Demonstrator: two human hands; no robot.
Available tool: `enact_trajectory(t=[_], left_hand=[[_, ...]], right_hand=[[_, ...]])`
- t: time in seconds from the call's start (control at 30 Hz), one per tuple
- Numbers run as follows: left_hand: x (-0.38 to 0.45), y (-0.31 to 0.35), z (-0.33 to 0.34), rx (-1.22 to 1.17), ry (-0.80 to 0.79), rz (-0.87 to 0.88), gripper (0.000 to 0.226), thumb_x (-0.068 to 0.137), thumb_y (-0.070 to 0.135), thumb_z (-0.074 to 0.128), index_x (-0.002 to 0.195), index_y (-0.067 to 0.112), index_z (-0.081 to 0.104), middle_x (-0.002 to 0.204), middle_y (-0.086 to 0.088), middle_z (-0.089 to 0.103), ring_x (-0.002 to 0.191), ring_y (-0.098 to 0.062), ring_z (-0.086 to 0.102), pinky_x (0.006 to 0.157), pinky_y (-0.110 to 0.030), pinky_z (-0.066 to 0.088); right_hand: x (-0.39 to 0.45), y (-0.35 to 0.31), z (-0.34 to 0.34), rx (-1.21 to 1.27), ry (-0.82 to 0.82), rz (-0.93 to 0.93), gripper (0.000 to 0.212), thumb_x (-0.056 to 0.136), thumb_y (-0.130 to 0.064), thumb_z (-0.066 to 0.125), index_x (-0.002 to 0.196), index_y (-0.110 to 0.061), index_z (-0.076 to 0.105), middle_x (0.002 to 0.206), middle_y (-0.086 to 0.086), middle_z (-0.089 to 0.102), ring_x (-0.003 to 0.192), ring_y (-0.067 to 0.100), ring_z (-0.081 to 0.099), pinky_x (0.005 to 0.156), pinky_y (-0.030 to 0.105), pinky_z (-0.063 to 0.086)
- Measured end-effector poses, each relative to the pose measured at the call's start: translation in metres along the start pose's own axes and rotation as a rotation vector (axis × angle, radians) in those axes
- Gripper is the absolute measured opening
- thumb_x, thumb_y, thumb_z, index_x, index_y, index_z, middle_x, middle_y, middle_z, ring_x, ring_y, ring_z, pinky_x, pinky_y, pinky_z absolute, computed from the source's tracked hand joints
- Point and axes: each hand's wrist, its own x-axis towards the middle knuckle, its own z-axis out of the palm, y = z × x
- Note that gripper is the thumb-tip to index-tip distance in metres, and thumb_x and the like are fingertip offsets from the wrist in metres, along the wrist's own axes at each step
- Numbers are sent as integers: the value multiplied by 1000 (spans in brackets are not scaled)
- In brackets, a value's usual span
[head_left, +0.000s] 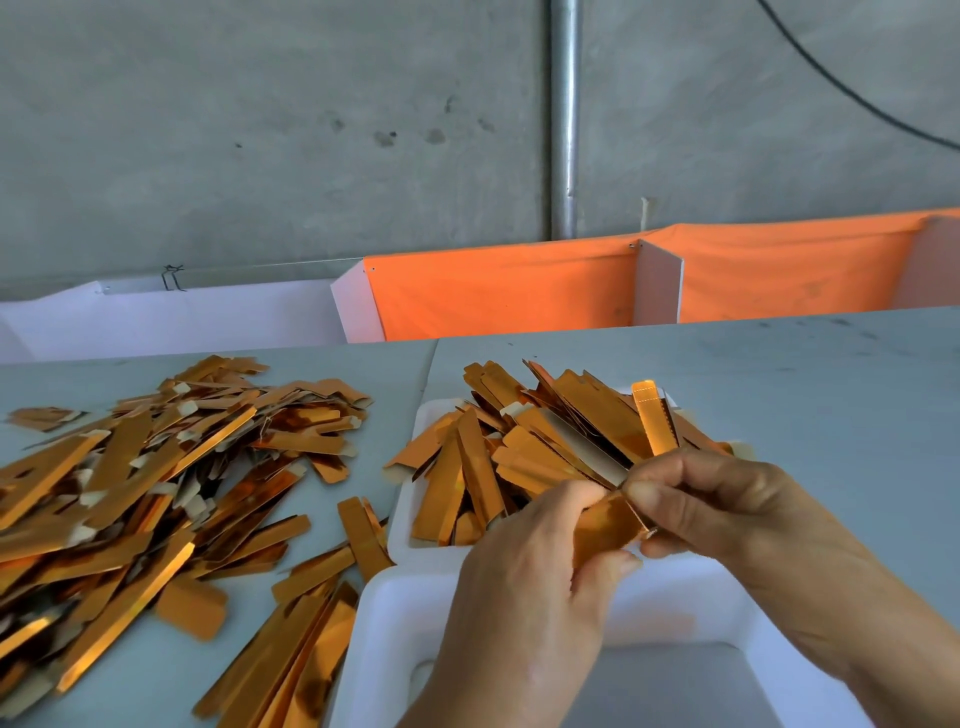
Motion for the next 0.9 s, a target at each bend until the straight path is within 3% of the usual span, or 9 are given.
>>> enact_trajectory(t=[0.13, 0.27, 0.43, 0.53, 0.6, 0.7, 0.9], left_hand=[[1, 1, -5, -167, 18, -28, 21, 84, 39, 65, 103, 38, 56, 76, 31, 52, 78, 5, 51, 60, -7, 40], [2, 1, -10, -244, 12, -12, 26, 76, 41, 65, 101, 34, 62, 98, 22, 53, 99, 4, 51, 71, -4, 41], [2, -2, -15, -367, -58, -46, 31, 73, 40, 63, 104, 35, 64, 100, 18, 62, 99, 1, 58, 73, -6, 44], [2, -4, -18, -393, -82, -46, 29, 72, 41, 65, 101, 37, 64, 100, 18, 65, 99, 0, 60, 74, -7, 45], [2, -4, -19, -399, -102, -34, 28, 73, 41, 65, 101, 38, 64, 102, 18, 65, 101, -1, 60, 77, -8, 46], [2, -4, -18, -406, -113, -19, 27, 75, 38, 66, 101, 41, 63, 103, 18, 64, 102, -1, 60, 79, -10, 46], [2, -8, -18, -341, -95, 4, 27, 75, 37, 64, 102, 38, 64, 104, 17, 61, 102, -2, 58, 82, -13, 48]], right_hand=[[0, -1, -4, 158, 8, 26, 13, 75, -18, 61, 83, -17, 71, 77, 9, 68, 68, 17, 65, 59, 23, 54], [-1, -2, -7, 198, -44, 72, 14, 74, -14, 64, 85, -11, 72, 72, 11, 66, 62, 19, 63, 57, 22, 53], [-1, -2, -6, 253, -67, 104, 12, 70, -22, 64, 76, -14, 71, 71, 9, 65, 61, 18, 63, 56, 22, 52], [-1, -3, -7, 253, -89, 96, 7, 71, -13, 76, 74, -14, 70, 71, 9, 64, 60, 18, 62, 55, 23, 52], [-1, -3, -7, 238, -83, 89, 4, 71, -12, 73, 73, -13, 69, 68, 9, 62, 57, 17, 61, 54, 23, 52], [-2, -6, -5, 173, -103, 54, 14, 71, -12, 81, 71, -12, 67, 63, 11, 59, 52, 19, 57, 54, 24, 50], [-3, -6, -1, 107, -109, 10, 14, 82, -24, 71, 72, -15, 70, 62, 11, 61, 53, 18, 57, 55, 20, 48]])
